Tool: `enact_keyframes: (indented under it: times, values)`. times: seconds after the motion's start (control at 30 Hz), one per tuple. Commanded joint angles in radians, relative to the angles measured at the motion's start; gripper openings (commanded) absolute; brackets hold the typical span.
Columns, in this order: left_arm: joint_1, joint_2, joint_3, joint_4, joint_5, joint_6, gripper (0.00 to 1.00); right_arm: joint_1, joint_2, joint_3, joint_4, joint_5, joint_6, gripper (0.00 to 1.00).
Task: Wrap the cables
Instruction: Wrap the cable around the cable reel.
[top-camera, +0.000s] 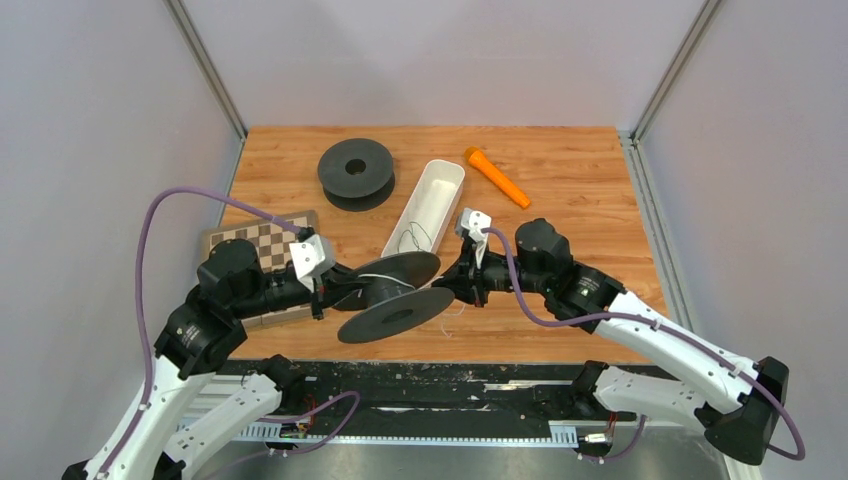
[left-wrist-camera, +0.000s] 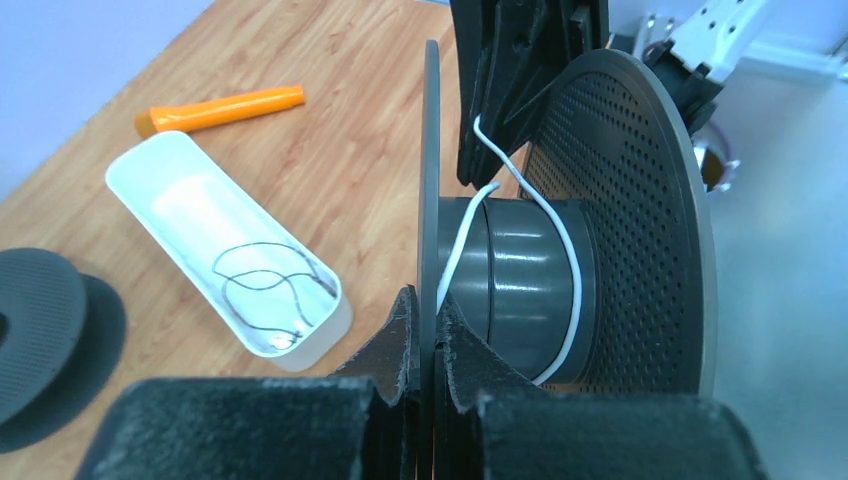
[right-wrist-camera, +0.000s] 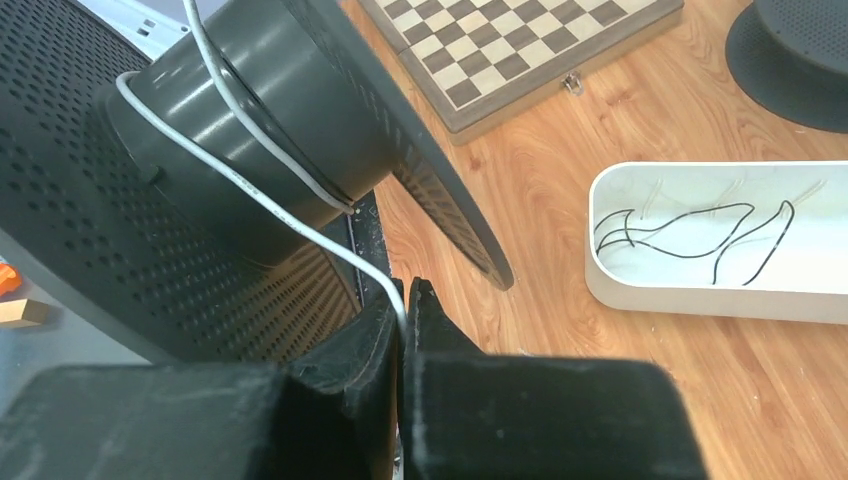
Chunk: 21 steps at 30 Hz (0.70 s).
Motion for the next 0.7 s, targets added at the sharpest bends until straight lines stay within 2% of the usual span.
enact_keyframes:
  times: [0.0,0.17,0.2,0.27,0.37,0.53,0.67]
  values:
    - [0.002,0.006,0.058,0.155,0.015,-0.223,0.0,-0.003,-0.065,-0.012,0.017,0.014,-0.011,0.04]
    - [0.002,-0.002,0.038,0.301,-0.012,-0.412,0.0,-0.002,-0.115,-0.094,0.144,-0.032,0.046,0.14]
    - [0.002,-0.014,0.023,0.356,-0.037,-0.496,0.0,-0.002,-0.144,-0.147,0.214,-0.048,0.069,0.16]
    - [0.002,-0.029,0.006,0.404,-0.074,-0.548,0.0,-0.002,-0.166,-0.194,0.292,-0.049,0.095,0.17]
    - [0.002,-0.051,-0.013,0.45,-0.117,-0.594,0.0,0.0,-0.19,-0.262,0.409,-0.053,0.135,0.19]
    - [0.002,-0.068,-0.045,0.49,-0.208,-0.678,0.0,0.012,-0.178,-0.352,0.615,-0.059,0.211,0.29]
    - [0.002,-0.071,-0.075,0.513,-0.245,-0.737,0.0,0.037,-0.15,-0.4,0.707,-0.023,0.218,0.3]
